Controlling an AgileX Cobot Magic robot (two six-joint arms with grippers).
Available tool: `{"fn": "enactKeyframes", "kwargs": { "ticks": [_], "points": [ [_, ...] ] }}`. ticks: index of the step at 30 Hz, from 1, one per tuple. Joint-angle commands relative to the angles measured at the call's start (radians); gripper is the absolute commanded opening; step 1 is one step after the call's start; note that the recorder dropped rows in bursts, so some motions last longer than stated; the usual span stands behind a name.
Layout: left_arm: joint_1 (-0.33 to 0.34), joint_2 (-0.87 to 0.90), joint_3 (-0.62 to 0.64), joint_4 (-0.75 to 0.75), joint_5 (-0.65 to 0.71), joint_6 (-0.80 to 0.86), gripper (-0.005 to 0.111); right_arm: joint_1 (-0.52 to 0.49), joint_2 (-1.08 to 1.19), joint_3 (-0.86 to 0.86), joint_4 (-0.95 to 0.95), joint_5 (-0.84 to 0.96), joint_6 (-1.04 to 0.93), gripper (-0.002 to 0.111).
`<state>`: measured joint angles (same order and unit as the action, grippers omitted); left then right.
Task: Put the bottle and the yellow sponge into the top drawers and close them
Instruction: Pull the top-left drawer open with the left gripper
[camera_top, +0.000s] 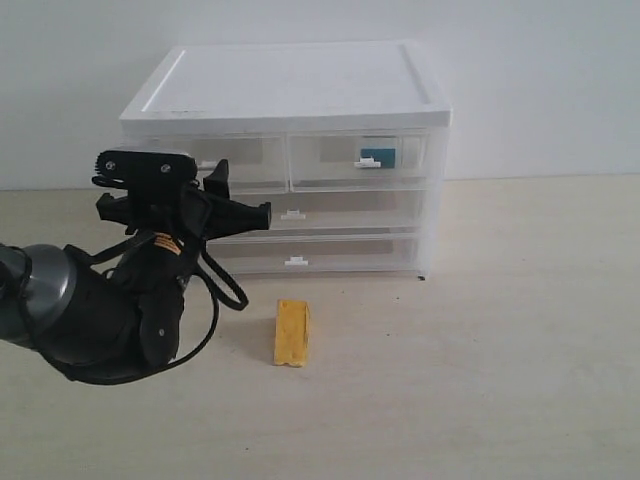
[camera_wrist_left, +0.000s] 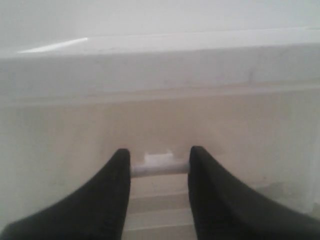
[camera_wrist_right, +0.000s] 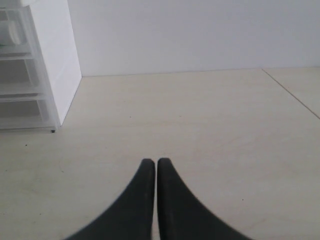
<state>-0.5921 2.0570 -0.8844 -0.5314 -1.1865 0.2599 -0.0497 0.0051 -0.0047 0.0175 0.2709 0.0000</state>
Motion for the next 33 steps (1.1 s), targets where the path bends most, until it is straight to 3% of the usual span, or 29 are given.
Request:
{"fn": "enactKeyframes", "kwargs": {
  "ticks": [1, 10, 23, 26, 29, 33],
  "points": [
    [-0.045, -0.046, 0.069, -0.056, -0.035, 0.011, 0.004, 0.003, -0.005, 0.005, 0.0, -0.009, 0.0, 0.0],
    [-0.143, -0.156, 0.222, -0.142, -0.035, 0.009, 0.004, 0.003, -0.005, 0.005, 0.0, -0.009, 0.0, 0.0],
    [-0.221, -0.166, 0.246, -0.232, -0.035, 0.006, 0.005, 0.003, -0.005, 0.005, 0.0, -0.009, 0.0, 0.0],
    [-0.223, -0.166, 0.246, -0.232, -0.035, 0.006, 0.022, 0.003, -0.005, 0.005, 0.0, -0.009, 0.0, 0.0],
    [-0.223, -0.166, 0.246, -0.246, -0.035, 0.006, 0.052, 0.003, -0.005, 0.005, 0.0, -0.009, 0.0, 0.0],
    [-0.223, -0.166, 0.251, -0.329, -0.035, 0.006, 0.065, 0.003, -0.005, 0.005, 0.0, -0.009, 0.0, 0.0]
  ]
}}
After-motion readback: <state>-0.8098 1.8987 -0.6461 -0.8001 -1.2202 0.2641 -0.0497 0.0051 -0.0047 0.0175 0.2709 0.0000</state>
